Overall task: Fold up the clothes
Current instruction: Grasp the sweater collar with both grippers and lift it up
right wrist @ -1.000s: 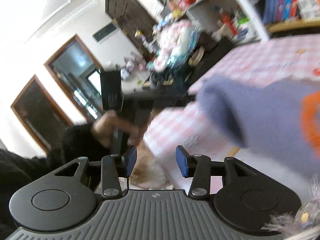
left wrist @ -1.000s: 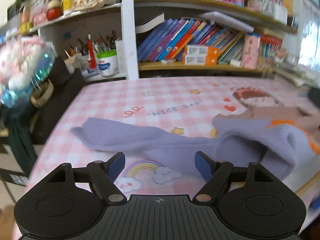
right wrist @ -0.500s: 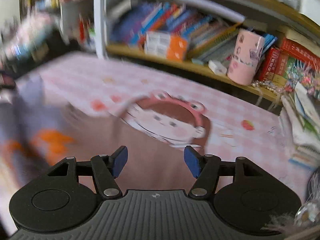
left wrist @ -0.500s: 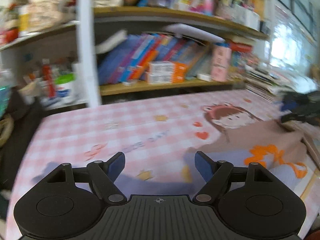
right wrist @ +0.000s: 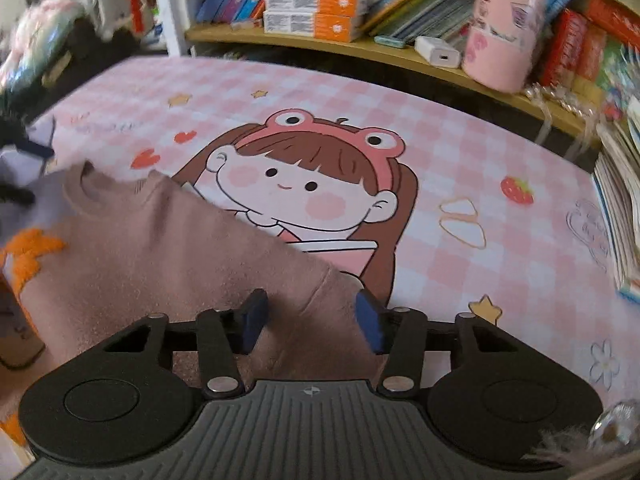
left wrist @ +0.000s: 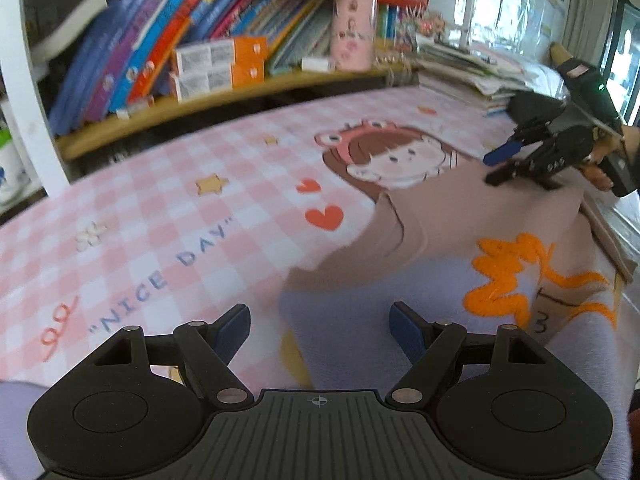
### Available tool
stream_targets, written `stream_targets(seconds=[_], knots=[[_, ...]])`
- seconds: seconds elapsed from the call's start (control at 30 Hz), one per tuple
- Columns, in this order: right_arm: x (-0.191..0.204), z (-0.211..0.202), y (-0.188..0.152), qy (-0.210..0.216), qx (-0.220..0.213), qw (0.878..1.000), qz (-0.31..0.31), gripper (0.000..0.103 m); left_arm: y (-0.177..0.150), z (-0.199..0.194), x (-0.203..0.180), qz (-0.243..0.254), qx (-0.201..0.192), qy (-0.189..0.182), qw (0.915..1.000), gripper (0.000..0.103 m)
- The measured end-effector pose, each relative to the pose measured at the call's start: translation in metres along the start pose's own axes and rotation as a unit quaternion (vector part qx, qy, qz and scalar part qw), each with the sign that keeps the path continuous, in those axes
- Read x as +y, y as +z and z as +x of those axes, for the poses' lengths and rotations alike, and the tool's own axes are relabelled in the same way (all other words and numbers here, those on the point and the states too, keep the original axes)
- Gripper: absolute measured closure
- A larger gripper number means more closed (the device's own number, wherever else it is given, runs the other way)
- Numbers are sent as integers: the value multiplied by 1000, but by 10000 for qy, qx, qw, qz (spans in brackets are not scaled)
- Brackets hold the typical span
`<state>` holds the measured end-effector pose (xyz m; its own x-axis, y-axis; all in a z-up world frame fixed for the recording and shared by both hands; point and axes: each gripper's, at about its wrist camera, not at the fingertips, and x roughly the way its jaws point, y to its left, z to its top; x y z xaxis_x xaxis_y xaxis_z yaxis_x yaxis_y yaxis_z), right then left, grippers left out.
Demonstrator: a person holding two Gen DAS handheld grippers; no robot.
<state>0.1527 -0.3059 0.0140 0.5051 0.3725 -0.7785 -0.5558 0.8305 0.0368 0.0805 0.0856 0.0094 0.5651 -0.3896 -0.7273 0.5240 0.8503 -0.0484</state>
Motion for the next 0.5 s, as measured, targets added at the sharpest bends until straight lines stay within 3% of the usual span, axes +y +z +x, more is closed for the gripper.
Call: stream_targets(seconds=[0.07, 0.17, 0.23, 0.3, 0.33, 0.43, 0.5], knots=[[1, -3, -3, 13, -23, 10000, 32, 68, -3, 6, 3, -81, 110, -50, 9999, 24], [3, -8, -6, 144, -8, 9997, 221, 89, -8, 12, 7, -260, 219, -120, 9994, 24], [16, -14, -12, -29, -23, 9999, 100, 93, -12, 11, 7, -344, 165, -135, 9992, 26], [32, -24, -19, -306, -149, 9994, -74, 96, -16, 6, 5, -427, 128, -215, 9988, 47], [42, -34, -24, -478, -349, 9981, -190, 96, -19, 3, 4, -500, 115, -309, 9982, 73], [74, -71, -37, -956, -1093, 9879, -540, 97, -27, -8, -1, -673, 46, -537, 9963, 92], [94, -100, -46, -1160, -1579, 9780, -716, 97, -32, -29, -6, -591, -321, -372, 9970, 96]])
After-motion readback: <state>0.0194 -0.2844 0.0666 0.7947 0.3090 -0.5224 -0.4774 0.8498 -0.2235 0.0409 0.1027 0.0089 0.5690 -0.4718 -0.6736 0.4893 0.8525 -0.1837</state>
